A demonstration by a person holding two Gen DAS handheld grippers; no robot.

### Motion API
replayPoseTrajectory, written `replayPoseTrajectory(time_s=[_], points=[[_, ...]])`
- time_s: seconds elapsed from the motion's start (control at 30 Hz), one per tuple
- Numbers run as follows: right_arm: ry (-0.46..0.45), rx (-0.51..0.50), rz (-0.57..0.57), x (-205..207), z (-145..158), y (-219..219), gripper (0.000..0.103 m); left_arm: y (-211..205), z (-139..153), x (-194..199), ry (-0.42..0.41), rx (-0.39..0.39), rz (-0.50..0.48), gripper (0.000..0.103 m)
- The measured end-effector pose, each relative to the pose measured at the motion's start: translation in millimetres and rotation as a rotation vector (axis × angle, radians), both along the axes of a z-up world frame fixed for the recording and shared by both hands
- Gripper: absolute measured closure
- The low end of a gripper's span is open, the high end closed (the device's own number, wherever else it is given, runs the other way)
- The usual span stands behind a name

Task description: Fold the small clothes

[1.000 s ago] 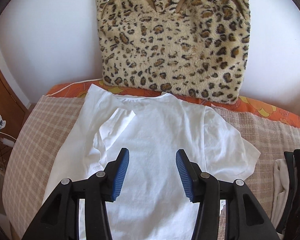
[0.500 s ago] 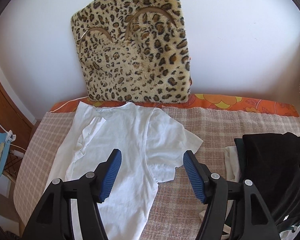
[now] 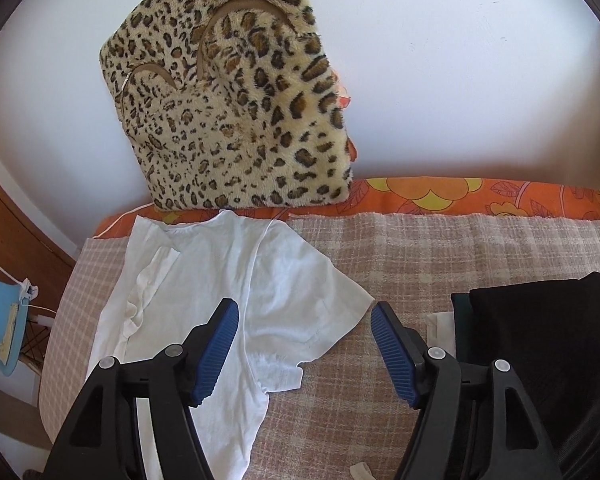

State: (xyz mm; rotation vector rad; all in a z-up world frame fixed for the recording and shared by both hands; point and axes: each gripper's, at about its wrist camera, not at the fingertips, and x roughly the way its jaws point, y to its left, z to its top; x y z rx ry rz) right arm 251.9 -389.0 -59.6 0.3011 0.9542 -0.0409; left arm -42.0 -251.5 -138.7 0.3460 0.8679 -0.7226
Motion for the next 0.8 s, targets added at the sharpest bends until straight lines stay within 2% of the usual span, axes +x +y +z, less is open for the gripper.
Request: replayPoseTrajectory(time_s=[0.03, 0.1, 0.17, 0.23, 0.27, 0.37, 0.5, 0.8], points=[[0.006, 0.005, -0.002, 4.4, -3.3, -0.9, 0.032, -0.6, -0.2, 0.2, -0.006, 0.002, 0.005, 0.04], [0.019, 0.021, -0.009, 12.5, -10.8, -3.3, 0.032, -0.9, 0.2, 1.2, -0.013, -0.012, 0.016, 0.051], [0.031, 0.032, -0.012, 19.6, -18.9, -5.2, 0.032, 1.4, 0.3, 5.1, -0.022, -0.033, 0.023, 0.08], [0.042, 0.033, -0.015, 26.8, -28.1, -6.0, 0.032, 6.7, 0.3, 11.8, -0.012, -0.056, 0.039, 0.093], [0.049, 0.031, -0.019, 29.9, -32.4, -6.4, 0.032, 10.3, 0.6, 15.3, 0.005, -0.075, 0.048, 0.096], [0.071, 0.023, -0.035, 38.2, -45.9, -8.8, 0.032, 23.7, 5.3, 21.3, 0.06, -0.147, 0.093, 0.098], [0.101, -0.012, -0.051, 48.5, -60.6, -10.0, 0.032, 34.5, 16.2, 19.7, 0.082, -0.215, 0.113, 0.098], [0.135, -0.022, -0.098, 64.2, -83.5, -22.5, 0.027, 40.2, 27.8, 21.8, 0.098, -0.291, 0.12, 0.099]])
